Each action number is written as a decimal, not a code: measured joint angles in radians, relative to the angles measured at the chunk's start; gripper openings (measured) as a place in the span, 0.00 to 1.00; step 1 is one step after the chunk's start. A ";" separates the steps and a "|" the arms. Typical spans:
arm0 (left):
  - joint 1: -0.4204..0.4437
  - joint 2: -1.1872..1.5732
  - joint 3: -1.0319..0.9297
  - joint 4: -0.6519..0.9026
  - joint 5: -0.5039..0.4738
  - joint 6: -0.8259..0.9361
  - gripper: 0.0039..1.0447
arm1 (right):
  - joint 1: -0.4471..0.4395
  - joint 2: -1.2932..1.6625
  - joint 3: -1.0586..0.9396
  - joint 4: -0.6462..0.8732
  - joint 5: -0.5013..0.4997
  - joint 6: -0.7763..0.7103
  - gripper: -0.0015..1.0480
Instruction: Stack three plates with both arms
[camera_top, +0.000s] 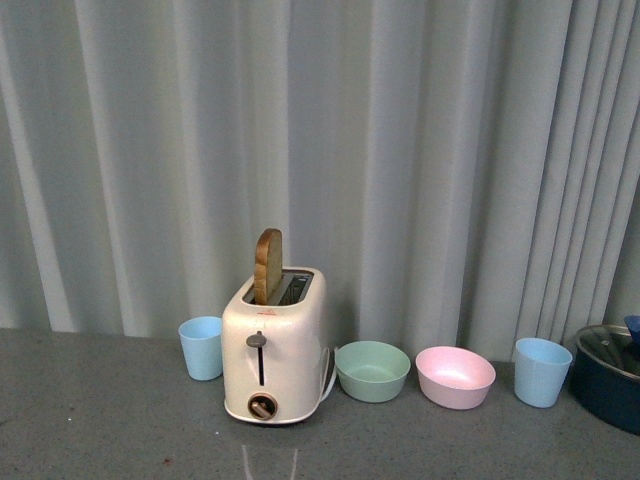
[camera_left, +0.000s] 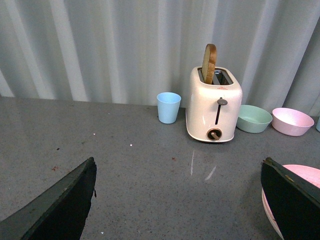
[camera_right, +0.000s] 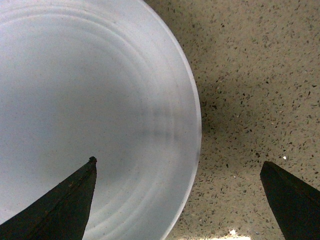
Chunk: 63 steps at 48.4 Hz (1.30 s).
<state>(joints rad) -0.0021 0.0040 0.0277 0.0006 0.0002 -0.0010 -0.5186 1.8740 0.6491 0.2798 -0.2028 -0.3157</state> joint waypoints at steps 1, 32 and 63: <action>0.000 0.000 0.000 0.000 0.000 0.000 0.94 | 0.001 0.003 0.001 0.001 0.000 0.000 0.93; 0.000 0.000 0.000 0.000 0.000 0.000 0.94 | -0.002 0.138 0.003 0.100 0.001 0.016 0.85; 0.000 0.000 0.000 0.000 0.000 0.000 0.94 | -0.044 0.141 -0.011 0.108 -0.064 0.099 0.04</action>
<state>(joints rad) -0.0021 0.0040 0.0277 0.0006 0.0002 -0.0010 -0.5629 2.0151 0.6384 0.3874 -0.2668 -0.2169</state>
